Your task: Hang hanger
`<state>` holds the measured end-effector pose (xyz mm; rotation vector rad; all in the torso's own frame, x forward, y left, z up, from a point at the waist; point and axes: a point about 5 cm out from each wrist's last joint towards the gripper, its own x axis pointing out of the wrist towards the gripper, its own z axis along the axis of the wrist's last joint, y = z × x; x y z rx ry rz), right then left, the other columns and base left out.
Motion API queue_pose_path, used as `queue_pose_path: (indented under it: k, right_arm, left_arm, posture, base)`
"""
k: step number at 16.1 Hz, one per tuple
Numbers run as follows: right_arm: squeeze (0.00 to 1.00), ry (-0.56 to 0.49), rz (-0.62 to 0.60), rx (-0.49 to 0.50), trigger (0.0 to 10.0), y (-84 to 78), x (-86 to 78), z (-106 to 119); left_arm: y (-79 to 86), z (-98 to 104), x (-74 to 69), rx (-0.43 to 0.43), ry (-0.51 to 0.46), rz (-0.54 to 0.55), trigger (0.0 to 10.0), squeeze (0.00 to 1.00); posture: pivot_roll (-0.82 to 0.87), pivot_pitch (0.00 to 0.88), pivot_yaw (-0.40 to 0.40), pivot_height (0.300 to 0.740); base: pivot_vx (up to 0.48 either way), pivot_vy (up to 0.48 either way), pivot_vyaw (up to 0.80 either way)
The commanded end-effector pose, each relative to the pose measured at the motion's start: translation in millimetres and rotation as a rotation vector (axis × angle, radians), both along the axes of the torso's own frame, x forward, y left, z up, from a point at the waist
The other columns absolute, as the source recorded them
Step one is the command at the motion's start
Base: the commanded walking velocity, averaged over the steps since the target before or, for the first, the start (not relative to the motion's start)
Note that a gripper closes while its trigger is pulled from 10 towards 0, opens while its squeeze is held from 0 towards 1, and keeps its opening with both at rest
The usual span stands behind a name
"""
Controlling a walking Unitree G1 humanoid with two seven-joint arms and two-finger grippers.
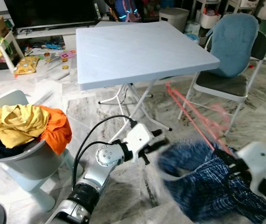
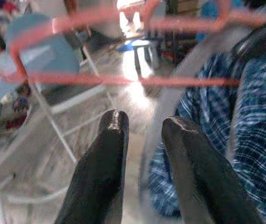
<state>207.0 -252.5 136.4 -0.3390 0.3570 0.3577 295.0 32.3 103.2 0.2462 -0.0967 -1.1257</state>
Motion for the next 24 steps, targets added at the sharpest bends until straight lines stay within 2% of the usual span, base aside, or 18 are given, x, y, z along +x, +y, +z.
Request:
queue_pose_path:
  k: [1,3,4,6,9,11,13,14,19,22,23,24]
  right_arm:
    - [0.00,-0.007,0.035,-0.059,10.0,-3.6,4.1,3.2]
    - [0.00,0.025,0.091,-0.109,10.0,-5.2,4.8,1.0]
    - [0.00,0.061,0.170,-0.155,10.0,-6.2,1.5,0.1]
    - [0.00,0.097,0.232,-0.185,10.0,-7.8,-3.2,-0.7]
    - [0.00,0.181,0.346,-0.228,10.0,-13.6,-15.0,-1.8]
    - [0.00,0.250,0.454,-0.283,10.0,-27.8,-26.4,8.7]
    - [0.00,0.259,0.483,-0.292,10.0,-30.5,-28.6,12.3]
    - [0.00,0.315,0.596,-0.329,10.0,-36.4,-41.6,20.5]
    - [0.00,0.299,0.653,-0.329,10.0,-35.7,-39.0,31.1]
    - [0.00,0.307,0.657,-0.370,10.0,-39.4,-36.5,26.0]
    - [0.00,0.300,0.683,-0.352,10.0,-34.5,-37.4,25.9]
    - [0.00,0.285,0.691,-0.345,10.0,-31.9,-36.5,27.9]
  left_arm:
    - [0.6,6.3,-3.3,-0.012,-0.023,-0.048,10.0,1.00]
    - [2.0,9.8,-7.9,-0.022,-0.029,-0.101,10.0,1.00]
    - [2.2,13.1,-10.5,-0.035,-0.033,-0.137,10.0,1.00]
    - [2.6,14.6,-11.5,-0.038,-0.045,-0.153,10.0,1.00]
    - [7.1,12.0,-14.2,-0.004,-0.068,-0.193,10.0,1.00]
    - [11.0,9.1,-17.1,0.046,-0.089,-0.241,10.0,1.00]
    - [11.4,8.6,-18.2,0.060,-0.098,-0.257,10.0,1.00]
    - [13.7,5.7,-20.6,0.094,-0.104,-0.291,10.0,1.00]
    - [14.7,-1.8,-27.3,0.144,-0.103,-0.367,10.0,1.00]
    - [10.8,3.3,-25.7,0.113,-0.121,-0.361,10.0,1.00]
    - [10.6,2.2,-26.1,0.127,-0.130,-0.372,10.0,0.78]
    - [10.9,1.5,-26.5,0.131,-0.130,-0.378,10.0,0.27]
  posture:
    - [-0.04,0.000,-0.020,0.740]
    - [-0.04,0.000,-0.021,0.740]
    - [-0.04,0.000,-0.021,0.740]
    - [-0.04,0.000,-0.021,0.740]
    - [-0.04,0.000,-0.019,0.740]
    - [-0.04,0.000,-0.014,0.740]
    - [-0.04,0.000,-0.013,0.740]
    - [-0.04,0.000,-0.014,0.740]
    - [-0.05,0.000,-0.018,0.740]
    - [-0.05,0.000,-0.019,0.740]
    - [-0.04,0.000,-0.020,0.740]
    - [-0.04,0.000,-0.020,0.740]
  base:
    - [0.000,0.000,0.00]
    - [0.000,0.000,0.00]
    - [0.000,0.000,0.00]
    - [0.000,0.000,0.00]
    - [0.000,0.000,0.00]
    - [0.000,0.000,0.00]
    - [0.000,0.000,0.00]
    - [0.000,0.000,0.00]
    - [0.000,0.000,0.00]
    - [0.000,0.000,0.00]
    - [0.000,0.000,0.00]
    - [0.000,0.000,0.00]
